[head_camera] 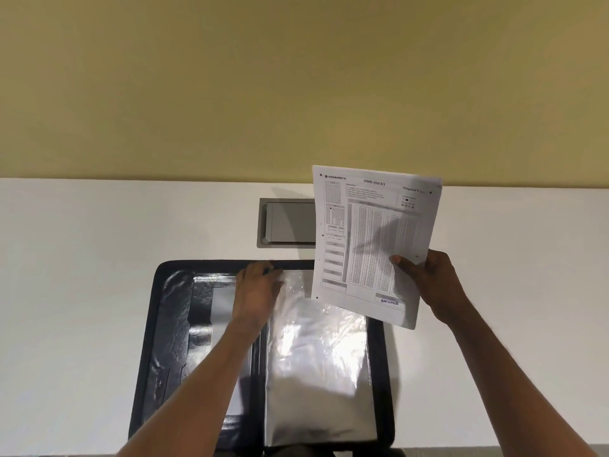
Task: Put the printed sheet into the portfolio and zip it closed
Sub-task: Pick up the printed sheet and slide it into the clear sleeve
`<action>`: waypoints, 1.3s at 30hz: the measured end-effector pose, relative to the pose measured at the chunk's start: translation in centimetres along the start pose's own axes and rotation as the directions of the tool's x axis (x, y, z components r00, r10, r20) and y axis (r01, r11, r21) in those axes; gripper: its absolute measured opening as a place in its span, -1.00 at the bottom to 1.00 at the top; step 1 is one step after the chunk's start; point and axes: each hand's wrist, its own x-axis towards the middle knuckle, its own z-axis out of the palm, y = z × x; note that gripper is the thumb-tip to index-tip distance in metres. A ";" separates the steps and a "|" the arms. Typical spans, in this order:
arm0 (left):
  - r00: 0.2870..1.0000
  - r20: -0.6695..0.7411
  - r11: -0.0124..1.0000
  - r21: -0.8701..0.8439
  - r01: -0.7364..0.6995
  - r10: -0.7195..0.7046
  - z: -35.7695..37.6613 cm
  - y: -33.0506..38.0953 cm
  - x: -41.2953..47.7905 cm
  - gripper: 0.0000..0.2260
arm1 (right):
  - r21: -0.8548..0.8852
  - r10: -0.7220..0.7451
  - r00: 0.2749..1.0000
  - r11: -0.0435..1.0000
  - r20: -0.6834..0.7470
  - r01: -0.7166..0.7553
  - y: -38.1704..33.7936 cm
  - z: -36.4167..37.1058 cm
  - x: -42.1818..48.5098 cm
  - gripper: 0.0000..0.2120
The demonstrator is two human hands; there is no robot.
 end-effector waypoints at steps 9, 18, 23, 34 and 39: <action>1.000 0.023 0.999 -0.038 0.015 -0.014 -0.3 0.0 2.0 -0.92 | -0.007 -0.019 1.000 1.000 -0.024 0.019 -0.5 -0.3 0.3 -0.87; 0.971 0.180 0.983 -0.125 -0.133 0.155 -1.2 -0.1 3.0 -0.93 | -0.032 -0.097 0.994 0.995 -0.042 0.096 -3.1 1.0 2.0 -0.86; 0.970 0.129 0.967 -0.178 -0.181 0.205 -0.5 -0.8 2.8 -0.90 | -0.090 -0.165 0.986 0.982 0.013 0.165 -4.9 2.6 3.5 -0.81; 0.985 0.103 0.945 -0.310 -0.102 0.140 -1.1 -0.3 1.8 -0.82 | -0.271 -0.230 0.959 0.924 0.167 0.269 -6.7 6.0 6.3 -0.84; 0.980 0.118 0.945 -0.305 -0.116 0.159 -1.7 -0.3 2.0 -0.84 | -0.289 -0.267 0.934 0.898 0.238 0.330 -8.0 6.9 7.2 -0.87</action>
